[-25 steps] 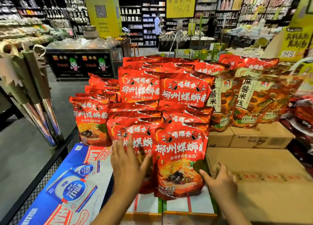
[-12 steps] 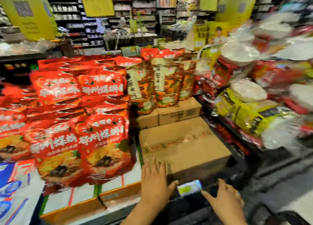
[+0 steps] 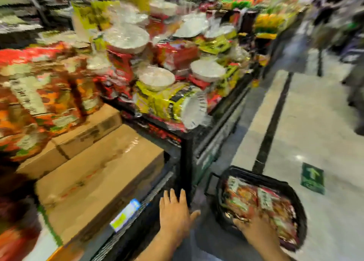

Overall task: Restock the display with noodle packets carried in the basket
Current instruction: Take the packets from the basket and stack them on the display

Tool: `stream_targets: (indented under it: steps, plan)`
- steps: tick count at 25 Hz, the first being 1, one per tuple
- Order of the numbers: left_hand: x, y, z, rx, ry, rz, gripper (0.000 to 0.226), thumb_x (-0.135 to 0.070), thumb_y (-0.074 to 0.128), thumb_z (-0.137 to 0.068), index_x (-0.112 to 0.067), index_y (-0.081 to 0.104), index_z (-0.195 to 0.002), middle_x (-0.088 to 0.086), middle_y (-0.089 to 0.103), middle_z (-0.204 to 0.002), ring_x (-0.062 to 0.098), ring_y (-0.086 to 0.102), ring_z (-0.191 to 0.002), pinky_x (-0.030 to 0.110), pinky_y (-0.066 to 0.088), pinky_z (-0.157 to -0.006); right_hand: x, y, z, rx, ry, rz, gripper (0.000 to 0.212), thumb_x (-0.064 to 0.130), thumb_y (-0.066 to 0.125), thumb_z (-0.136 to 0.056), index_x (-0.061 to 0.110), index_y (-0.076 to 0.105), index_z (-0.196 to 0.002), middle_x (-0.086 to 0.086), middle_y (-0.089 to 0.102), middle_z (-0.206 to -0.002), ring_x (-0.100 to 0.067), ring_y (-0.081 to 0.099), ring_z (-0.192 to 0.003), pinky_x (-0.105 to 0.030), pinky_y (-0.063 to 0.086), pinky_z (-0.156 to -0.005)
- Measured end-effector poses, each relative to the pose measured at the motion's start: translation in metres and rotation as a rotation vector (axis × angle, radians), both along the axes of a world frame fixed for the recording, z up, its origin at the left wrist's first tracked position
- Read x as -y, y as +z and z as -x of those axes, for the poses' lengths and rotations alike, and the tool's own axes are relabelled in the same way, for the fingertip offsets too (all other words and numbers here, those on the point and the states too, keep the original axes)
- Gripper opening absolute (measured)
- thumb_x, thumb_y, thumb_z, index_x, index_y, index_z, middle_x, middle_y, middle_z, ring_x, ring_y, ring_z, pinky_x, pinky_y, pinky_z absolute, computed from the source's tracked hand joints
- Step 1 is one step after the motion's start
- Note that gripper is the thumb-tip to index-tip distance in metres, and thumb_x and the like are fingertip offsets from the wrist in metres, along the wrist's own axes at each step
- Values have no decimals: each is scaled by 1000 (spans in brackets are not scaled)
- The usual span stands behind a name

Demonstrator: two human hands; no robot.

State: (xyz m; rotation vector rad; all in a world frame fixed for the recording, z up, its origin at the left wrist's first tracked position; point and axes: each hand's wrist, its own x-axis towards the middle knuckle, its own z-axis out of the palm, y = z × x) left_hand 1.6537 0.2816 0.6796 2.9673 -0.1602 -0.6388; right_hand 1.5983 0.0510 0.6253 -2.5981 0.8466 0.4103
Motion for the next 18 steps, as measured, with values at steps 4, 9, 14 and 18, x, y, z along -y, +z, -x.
stream_targets:
  steps: [4,9,14,18]
  plan:
    - [43,-19,-29,-62,-173,-7,88,-70,35,-93,-18,7,-158,17,8,-164,37,4,-151,48,8,-121,37,-13,24,-76,-205,-40,98,82,53,-66,25,36,-143,-5,56,-137,-27,53,-125,-37,46,-100]
    - [89,-40,-87,-95,-350,-32,90,-70,39,-91,-18,9,-158,17,10,-163,38,6,-150,48,10,-122,62,-8,20,-175,-412,-48,100,88,43,-60,31,39,-141,-3,59,-133,-26,57,-121,-37,48,-99]
    - [126,-55,-136,-140,-486,-76,90,-72,35,-91,-16,10,-157,17,14,-162,38,7,-150,48,11,-121,70,-8,5,-107,-595,-68,90,76,55,-75,30,31,-149,-3,36,-154,-27,34,-140,-42,34,-113]
    - [158,-73,-150,-175,-534,-93,89,-72,35,-91,-15,14,-156,18,18,-161,39,11,-149,47,16,-121,82,-13,4,-203,-627,-79,90,73,48,-83,23,20,-152,-9,30,-156,-29,29,-143,-43,31,-114]
